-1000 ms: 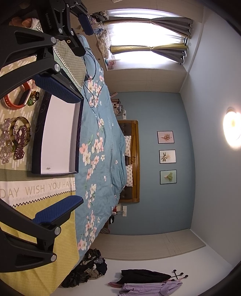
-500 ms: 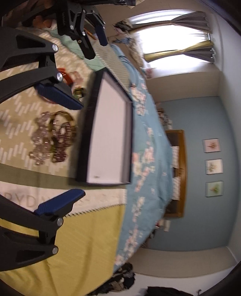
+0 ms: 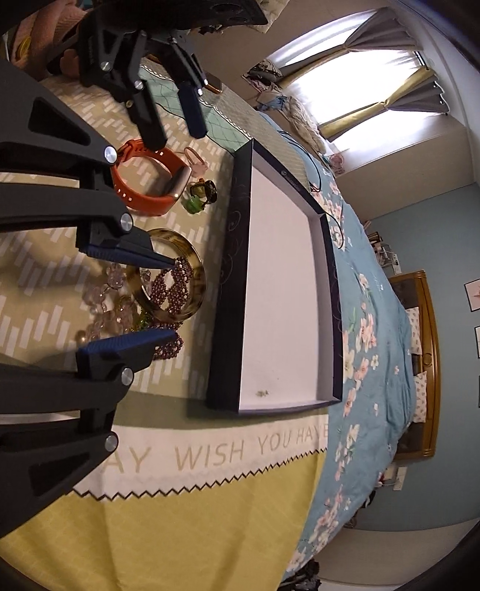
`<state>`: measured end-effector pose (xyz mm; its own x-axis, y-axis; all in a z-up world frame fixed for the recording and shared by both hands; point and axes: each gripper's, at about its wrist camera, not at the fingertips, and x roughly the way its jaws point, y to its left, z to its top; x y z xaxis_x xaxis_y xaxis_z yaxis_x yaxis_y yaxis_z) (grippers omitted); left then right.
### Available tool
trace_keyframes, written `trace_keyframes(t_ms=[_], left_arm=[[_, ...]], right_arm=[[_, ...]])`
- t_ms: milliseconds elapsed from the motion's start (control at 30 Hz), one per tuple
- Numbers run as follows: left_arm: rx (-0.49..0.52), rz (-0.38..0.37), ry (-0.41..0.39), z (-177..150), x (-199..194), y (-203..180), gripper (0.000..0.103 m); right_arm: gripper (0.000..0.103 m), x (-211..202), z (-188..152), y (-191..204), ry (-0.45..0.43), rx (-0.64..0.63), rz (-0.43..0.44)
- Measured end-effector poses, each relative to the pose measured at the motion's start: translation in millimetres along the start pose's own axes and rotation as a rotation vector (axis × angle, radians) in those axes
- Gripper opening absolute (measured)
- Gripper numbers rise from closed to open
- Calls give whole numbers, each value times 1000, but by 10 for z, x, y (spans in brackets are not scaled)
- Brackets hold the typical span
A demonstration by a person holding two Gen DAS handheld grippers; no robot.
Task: Organize jewelry
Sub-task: 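Grasp the orange smartwatch with the left gripper while the right gripper grasps the tortoiseshell bangle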
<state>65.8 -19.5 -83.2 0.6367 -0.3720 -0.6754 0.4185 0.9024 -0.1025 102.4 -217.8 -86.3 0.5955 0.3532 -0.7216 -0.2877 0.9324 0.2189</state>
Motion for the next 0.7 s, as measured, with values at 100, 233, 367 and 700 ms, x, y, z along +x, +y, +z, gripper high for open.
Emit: trace_keyframes(t_ms=[100,233,367,700], left_arm=[[6,-43,22,4,48,-39,53],[5,-78,46,36,68,-49,49],[-19,-114,89,57,134,6,43],[-30,-97,151,60,218,56,17]], right_arm=[[32,61,43,-28,22,17,5],[32,117,58,-87,49,41,2],[29,126,65,-83,56,25,-10],[7,122,65,-115,57,-7,-27]])
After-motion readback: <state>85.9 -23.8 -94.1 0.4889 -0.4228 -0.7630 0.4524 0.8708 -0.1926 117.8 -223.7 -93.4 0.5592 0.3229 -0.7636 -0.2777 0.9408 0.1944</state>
